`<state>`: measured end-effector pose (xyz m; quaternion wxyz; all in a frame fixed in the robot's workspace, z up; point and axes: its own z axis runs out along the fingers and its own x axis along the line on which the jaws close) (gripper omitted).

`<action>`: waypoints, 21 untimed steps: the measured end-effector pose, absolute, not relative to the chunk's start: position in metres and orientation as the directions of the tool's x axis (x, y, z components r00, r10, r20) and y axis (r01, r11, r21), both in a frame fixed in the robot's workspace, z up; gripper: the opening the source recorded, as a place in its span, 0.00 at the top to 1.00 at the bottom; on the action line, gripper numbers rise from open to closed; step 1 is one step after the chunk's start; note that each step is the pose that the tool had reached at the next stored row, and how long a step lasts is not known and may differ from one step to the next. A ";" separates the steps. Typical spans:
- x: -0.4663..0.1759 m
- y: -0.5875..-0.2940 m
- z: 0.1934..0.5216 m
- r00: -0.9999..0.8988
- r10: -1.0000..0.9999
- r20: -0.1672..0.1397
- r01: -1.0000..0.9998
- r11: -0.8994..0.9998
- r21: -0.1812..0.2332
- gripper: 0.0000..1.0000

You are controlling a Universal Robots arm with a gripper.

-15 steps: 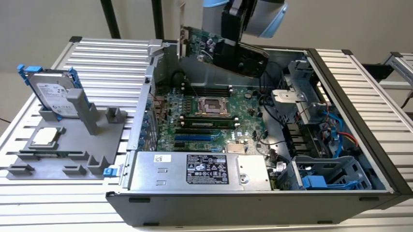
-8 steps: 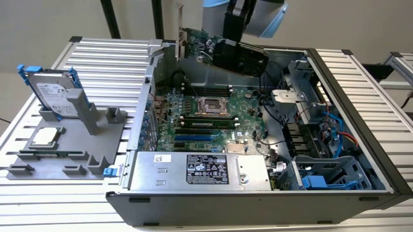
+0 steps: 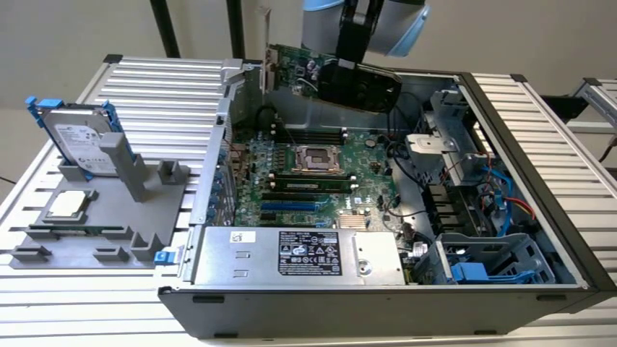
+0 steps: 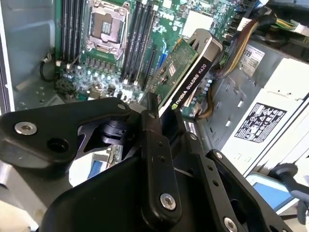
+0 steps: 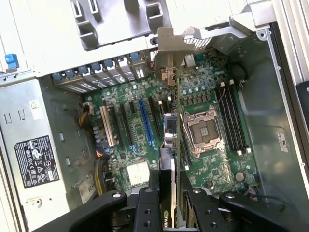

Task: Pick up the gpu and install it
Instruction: 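Insert the gpu into the slot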

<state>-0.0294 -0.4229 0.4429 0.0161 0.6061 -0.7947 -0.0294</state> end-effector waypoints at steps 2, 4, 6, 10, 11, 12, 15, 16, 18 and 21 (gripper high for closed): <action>-0.029 -0.423 0.443 -0.246 -0.969 -0.010 -0.967 0.245 0.066 1.00; -0.029 -0.423 0.443 -0.227 -0.974 -0.010 -0.972 0.225 0.066 1.00; -0.029 -0.423 0.443 -0.208 -0.978 -0.010 -0.976 0.207 0.066 1.00; -0.029 -0.423 0.444 -0.170 -0.985 -0.010 -0.983 0.169 0.066 1.00; -0.029 -0.423 0.444 -0.161 -0.987 -0.010 -0.985 0.160 0.066 1.00; -0.029 -0.423 0.444 -0.152 -0.988 -0.010 -0.986 0.151 0.066 1.00; -0.029 -0.423 0.444 -0.123 -0.992 -0.009 -0.990 0.122 0.066 1.00; -0.029 -0.423 0.444 -0.114 -0.993 -0.009 -0.991 0.113 0.066 1.00; -0.029 -0.423 0.444 -0.096 -0.995 -0.009 -0.993 0.095 0.066 1.00; -0.029 -0.423 0.444 -0.068 -0.998 -0.009 -0.996 0.067 0.066 1.00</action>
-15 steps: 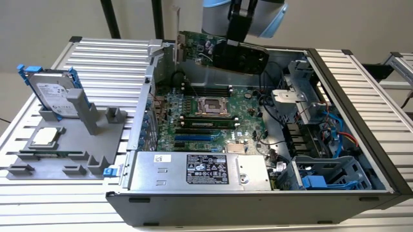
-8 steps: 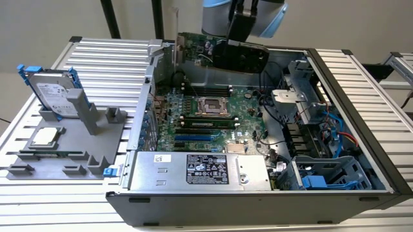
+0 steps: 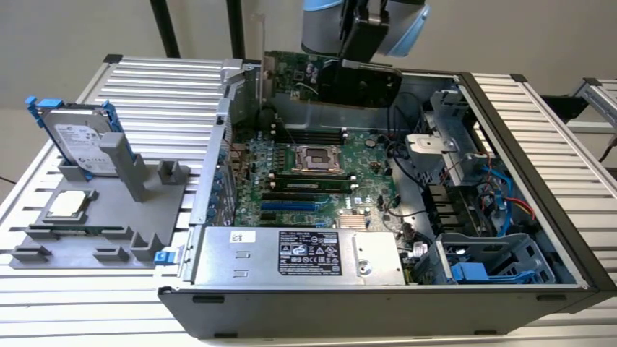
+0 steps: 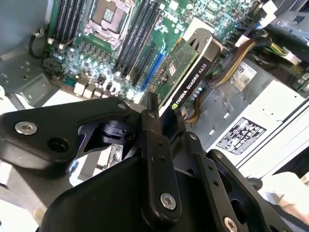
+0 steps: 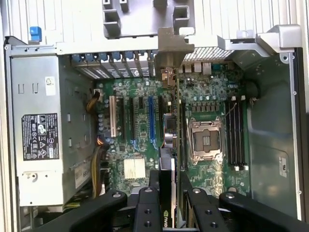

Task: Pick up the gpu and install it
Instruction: 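Insert the gpu into the slot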

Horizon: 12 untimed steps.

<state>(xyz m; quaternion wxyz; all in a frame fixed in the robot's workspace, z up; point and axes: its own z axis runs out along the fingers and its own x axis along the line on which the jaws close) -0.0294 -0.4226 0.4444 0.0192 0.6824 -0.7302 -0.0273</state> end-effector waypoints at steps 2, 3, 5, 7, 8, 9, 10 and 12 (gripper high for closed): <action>-0.029 -0.423 0.444 -0.060 -0.998 -0.009 -0.996 0.059 0.066 1.00; -0.029 -0.423 0.445 -0.060 -0.998 -0.009 -0.996 0.059 0.066 1.00; -0.029 -0.423 0.445 -0.060 -0.998 -0.008 -0.996 0.059 0.066 1.00; -0.029 -0.423 0.444 -0.060 -0.998 -0.008 -0.996 0.059 0.066 1.00; -0.029 -0.423 0.444 -0.060 -0.998 -0.008 -0.996 0.059 0.066 1.00; -0.029 -0.423 0.443 -0.060 -0.998 -0.008 -0.996 0.059 0.064 1.00; -0.029 -0.423 0.442 -0.060 -0.998 -0.008 -0.996 0.059 0.062 1.00; -0.029 -0.423 0.440 -0.060 -0.998 -0.009 -0.997 0.059 0.057 1.00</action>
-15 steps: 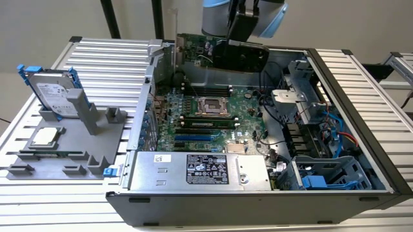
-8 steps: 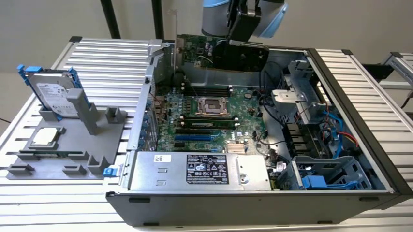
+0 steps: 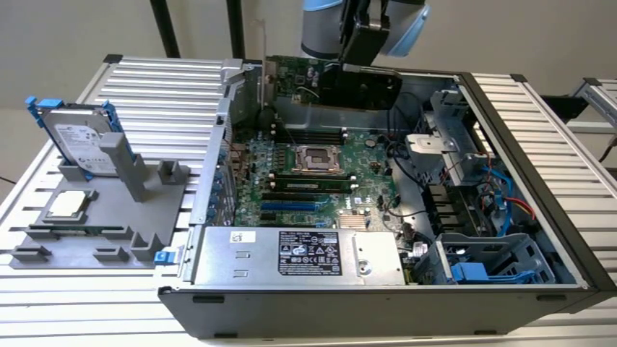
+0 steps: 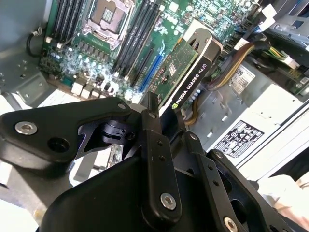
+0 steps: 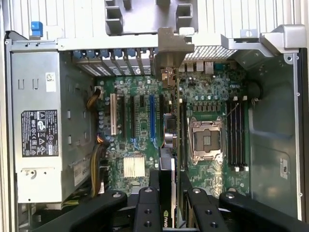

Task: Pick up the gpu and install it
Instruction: 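Insert the gpu into the slot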

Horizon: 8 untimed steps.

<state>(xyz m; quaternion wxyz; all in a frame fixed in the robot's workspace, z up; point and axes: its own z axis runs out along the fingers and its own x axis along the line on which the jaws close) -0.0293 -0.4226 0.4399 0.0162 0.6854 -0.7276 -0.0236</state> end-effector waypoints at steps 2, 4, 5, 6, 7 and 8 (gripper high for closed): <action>-0.029 -0.423 0.437 -0.060 -0.998 -0.009 -0.997 0.059 0.052 1.00; -0.029 -0.423 0.435 -0.062 -0.998 -0.009 -0.997 0.061 0.050 1.00; -0.029 -0.423 0.433 -0.063 -0.998 -0.009 -0.997 0.062 0.049 1.00; -0.029 -0.423 0.432 -0.064 -0.998 -0.009 -0.997 0.063 0.048 1.00; -0.029 -0.423 0.432 -0.064 -0.998 -0.009 -0.997 0.064 0.048 1.00; -0.029 -0.423 0.432 -0.064 -0.998 -0.009 -0.997 0.064 0.048 1.00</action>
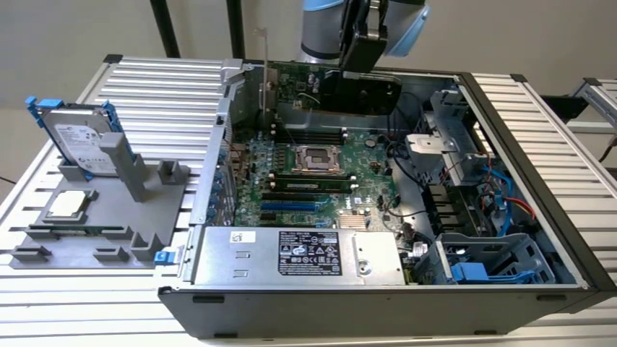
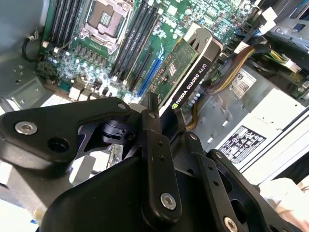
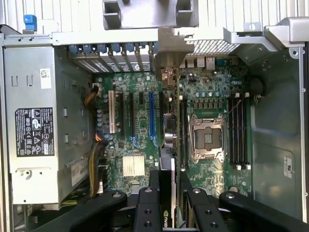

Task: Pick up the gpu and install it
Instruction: 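Insert the gpu into the slot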

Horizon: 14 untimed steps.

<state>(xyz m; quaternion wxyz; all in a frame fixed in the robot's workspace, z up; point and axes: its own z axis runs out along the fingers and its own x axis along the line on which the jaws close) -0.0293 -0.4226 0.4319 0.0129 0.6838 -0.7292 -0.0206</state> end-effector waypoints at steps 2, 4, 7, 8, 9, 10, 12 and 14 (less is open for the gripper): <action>-0.029 -0.423 0.432 -0.065 -0.998 -0.009 -0.997 0.064 0.048 1.00; -0.029 -0.423 0.432 -0.065 -0.998 -0.009 -0.997 0.064 0.048 1.00; -0.029 -0.423 0.431 -0.065 -0.998 -0.010 -0.997 0.064 0.047 1.00; -0.029 -0.423 0.431 -0.065 -0.998 -0.009 -0.997 0.064 0.047 1.00; -0.029 -0.423 0.430 -0.065 -0.998 -0.009 -0.997 0.064 0.047 1.00; -0.029 -0.423 0.429 -0.065 -0.998 -0.009 -0.997 0.065 0.046 1.00; -0.029 -0.423 0.428 -0.065 -0.998 -0.010 -0.997 0.065 0.045 1.00; -0.029 -0.423 0.427 -0.067 -0.998 -0.010 -0.997 0.067 0.045 1.00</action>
